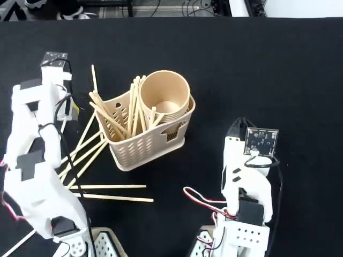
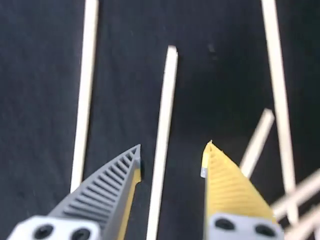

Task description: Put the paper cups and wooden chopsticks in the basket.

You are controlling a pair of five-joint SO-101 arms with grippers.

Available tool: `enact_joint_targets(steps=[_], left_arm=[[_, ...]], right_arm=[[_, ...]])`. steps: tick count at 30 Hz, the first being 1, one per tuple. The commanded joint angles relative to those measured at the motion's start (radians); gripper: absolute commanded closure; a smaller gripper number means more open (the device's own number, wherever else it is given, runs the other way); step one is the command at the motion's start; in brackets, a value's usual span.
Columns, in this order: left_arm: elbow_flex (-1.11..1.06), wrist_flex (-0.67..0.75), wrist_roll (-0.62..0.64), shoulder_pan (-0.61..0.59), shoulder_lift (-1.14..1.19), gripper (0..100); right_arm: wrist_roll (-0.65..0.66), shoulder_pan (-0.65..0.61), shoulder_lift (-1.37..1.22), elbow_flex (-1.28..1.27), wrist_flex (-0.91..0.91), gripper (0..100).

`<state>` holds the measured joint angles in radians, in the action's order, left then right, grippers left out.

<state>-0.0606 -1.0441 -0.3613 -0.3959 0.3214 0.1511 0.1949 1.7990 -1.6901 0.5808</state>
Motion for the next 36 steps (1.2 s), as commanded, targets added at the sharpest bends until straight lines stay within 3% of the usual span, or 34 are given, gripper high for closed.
enact_joint_targets(steps=[1,7,12,15,20,25,30,36], left_arm=[[0.102,0.072,-0.005,0.002,0.060,80],[0.183,0.068,-0.008,-0.024,0.201,81],[0.214,0.066,-0.011,-0.048,0.241,96],[0.211,0.060,-0.011,-0.058,0.241,97],[0.262,-0.091,-0.008,-0.056,0.203,97],[0.249,-0.207,0.026,-0.050,0.029,97],[0.093,-0.206,0.112,-0.058,-0.241,97],[-0.278,-0.014,0.115,-0.050,-0.664,97]], right_arm=[[0.008,-0.009,0.045,0.010,-0.002,98.5],[0.008,-0.009,0.045,0.010,-0.002,98.5],[0.008,-0.009,0.045,0.010,-0.002,98.5],[0.008,-0.009,0.045,0.010,-0.003,98.5],[0.008,-0.009,0.045,0.010,-0.003,98.5],[0.008,-0.009,0.045,0.010,-0.003,98.5],[0.008,-0.009,0.045,0.010,-0.003,98.5],[0.008,-0.009,0.045,0.008,-0.003,98.5]])
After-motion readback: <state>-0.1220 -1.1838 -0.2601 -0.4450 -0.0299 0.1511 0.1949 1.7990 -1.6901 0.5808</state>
